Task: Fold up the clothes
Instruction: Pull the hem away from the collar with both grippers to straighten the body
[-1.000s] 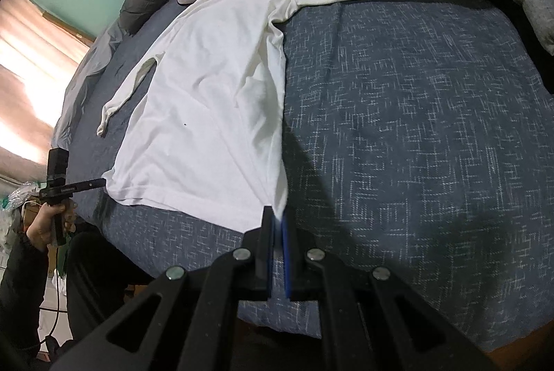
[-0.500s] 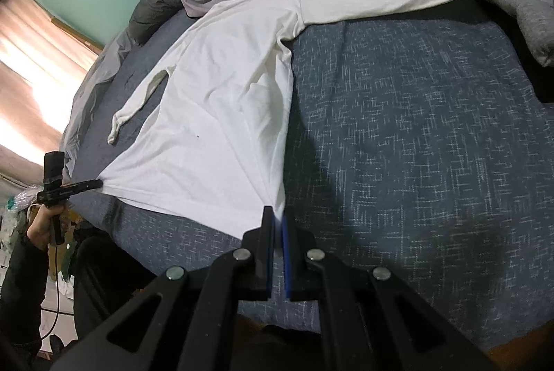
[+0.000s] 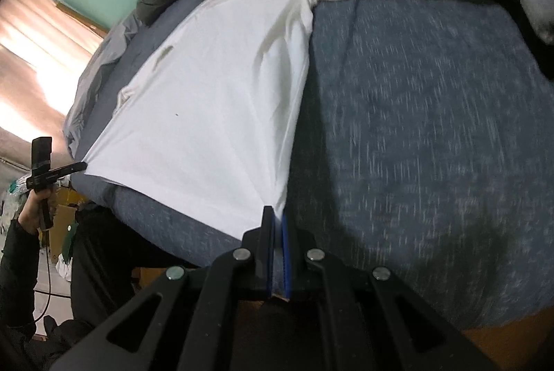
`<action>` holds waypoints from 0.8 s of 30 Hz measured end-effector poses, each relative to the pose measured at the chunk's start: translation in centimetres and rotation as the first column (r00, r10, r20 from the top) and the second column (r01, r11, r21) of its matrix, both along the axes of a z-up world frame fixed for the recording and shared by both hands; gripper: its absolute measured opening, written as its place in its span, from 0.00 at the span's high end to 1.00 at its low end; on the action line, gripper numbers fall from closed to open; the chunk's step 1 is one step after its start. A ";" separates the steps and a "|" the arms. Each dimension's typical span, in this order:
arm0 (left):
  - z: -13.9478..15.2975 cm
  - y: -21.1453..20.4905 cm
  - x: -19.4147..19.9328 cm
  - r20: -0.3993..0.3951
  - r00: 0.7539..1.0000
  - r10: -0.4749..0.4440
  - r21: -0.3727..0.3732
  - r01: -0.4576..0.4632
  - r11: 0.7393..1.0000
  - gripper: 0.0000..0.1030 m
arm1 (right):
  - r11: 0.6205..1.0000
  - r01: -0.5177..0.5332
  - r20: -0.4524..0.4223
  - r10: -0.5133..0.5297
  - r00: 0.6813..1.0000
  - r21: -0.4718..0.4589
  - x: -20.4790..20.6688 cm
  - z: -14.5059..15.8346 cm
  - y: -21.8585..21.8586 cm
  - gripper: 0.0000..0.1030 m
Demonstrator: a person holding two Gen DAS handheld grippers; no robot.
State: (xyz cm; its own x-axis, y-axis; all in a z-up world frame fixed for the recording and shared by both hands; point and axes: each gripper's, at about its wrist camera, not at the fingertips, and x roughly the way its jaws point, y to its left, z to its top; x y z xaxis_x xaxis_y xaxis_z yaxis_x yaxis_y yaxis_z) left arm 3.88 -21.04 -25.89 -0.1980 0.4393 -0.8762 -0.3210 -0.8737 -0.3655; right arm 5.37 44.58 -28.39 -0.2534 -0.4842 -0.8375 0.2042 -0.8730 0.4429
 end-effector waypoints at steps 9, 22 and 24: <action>-3.5 1.3 0.6 0.055 0.998 -0.010 -0.035 0.012 0.999 0.96 | 1.000 0.012 0.061 -0.014 0.998 0.028 0.7 -2.9 0.1 0.96; -4.7 0.4 0.8 0.085 0.996 0.004 -0.008 -0.003 1.000 0.96 | 0.998 0.009 0.048 -0.012 0.999 0.065 0.9 -3.5 0.5 0.96; -5.1 0.4 0.7 0.096 0.995 0.007 -0.013 -0.006 1.000 0.96 | 0.998 0.014 0.055 -0.017 0.998 0.062 1.0 -3.9 0.5 0.96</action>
